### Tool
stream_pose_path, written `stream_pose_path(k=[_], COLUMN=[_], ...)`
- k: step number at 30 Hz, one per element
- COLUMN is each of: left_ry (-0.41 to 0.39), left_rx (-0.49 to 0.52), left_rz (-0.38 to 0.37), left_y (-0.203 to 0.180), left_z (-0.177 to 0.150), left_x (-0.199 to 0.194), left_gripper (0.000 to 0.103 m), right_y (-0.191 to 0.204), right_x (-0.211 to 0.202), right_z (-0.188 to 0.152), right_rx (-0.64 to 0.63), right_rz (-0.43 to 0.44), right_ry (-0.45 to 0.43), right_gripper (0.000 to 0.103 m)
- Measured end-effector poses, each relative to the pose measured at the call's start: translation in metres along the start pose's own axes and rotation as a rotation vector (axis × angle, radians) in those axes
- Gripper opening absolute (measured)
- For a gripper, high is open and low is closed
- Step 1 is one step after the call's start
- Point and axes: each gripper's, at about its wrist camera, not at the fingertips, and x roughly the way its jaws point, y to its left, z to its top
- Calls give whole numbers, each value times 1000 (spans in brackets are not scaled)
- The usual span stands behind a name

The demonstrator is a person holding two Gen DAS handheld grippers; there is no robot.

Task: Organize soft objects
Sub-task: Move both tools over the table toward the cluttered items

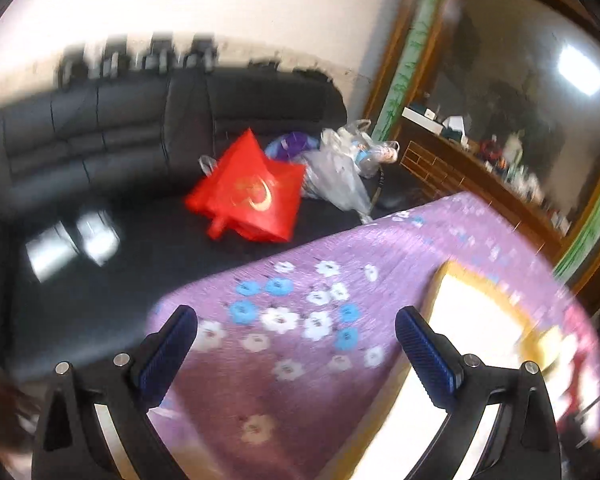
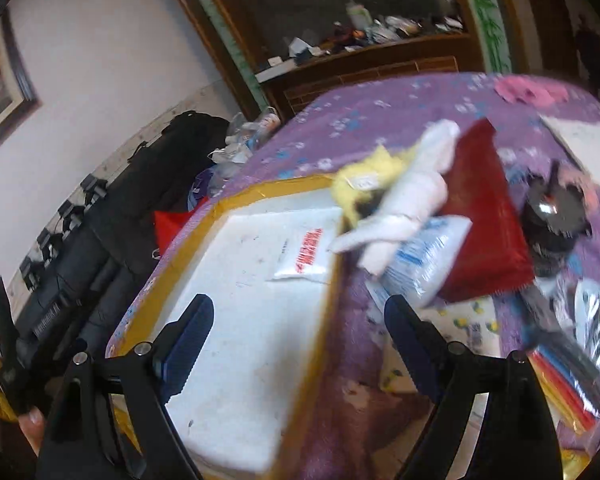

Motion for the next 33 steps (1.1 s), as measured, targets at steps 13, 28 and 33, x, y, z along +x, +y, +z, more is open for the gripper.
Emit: stream_pose_path(k=[13, 28, 33], left_ry=[-165, 100, 110], left_rx=[443, 557, 573], left_rz=[-396, -497, -536], left_y=[-119, -161, -161], left_z=[-70, -102, -101], left_x=[-123, -186, -197], left_gripper=[100, 100, 100], right_y=[-36, -93, -97], right_x=[-68, -151, -165], right_z=[-30, -54, -58], right_rx=[1, 130, 155], right_rz=[13, -57, -68], right_ry=[-63, -119, -137], right_gripper=[88, 87, 87])
